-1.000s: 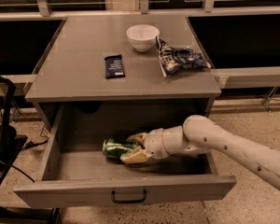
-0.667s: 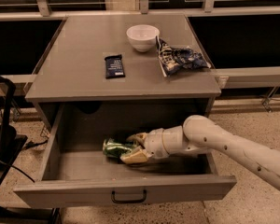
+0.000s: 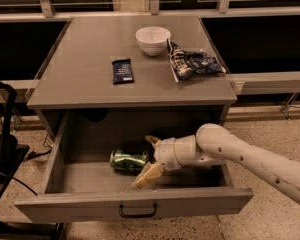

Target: Place green can into top drawer

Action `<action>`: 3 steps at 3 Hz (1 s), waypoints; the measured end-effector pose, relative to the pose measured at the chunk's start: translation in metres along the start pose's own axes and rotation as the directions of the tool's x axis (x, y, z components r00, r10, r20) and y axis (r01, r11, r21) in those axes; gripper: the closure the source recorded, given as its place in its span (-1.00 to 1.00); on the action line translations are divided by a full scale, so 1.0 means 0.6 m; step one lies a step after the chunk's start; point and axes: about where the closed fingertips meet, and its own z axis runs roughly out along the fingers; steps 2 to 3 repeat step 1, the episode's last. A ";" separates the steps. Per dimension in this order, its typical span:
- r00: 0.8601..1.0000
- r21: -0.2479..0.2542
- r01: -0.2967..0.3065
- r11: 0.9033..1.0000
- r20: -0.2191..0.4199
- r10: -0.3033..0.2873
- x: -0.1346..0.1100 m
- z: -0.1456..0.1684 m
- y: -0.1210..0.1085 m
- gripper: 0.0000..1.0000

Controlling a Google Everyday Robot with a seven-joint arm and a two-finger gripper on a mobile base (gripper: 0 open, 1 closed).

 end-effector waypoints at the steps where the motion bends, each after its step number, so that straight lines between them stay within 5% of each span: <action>1: 1.000 0.000 0.000 1.000 0.000 0.000 0.000 0.000 0.000 -1.00; 3: 1.000 0.000 0.000 1.000 0.000 0.000 0.000 0.000 0.000 -1.00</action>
Offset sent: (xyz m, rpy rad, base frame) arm 0.0000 0.0000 0.0000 0.0000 0.0000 0.0000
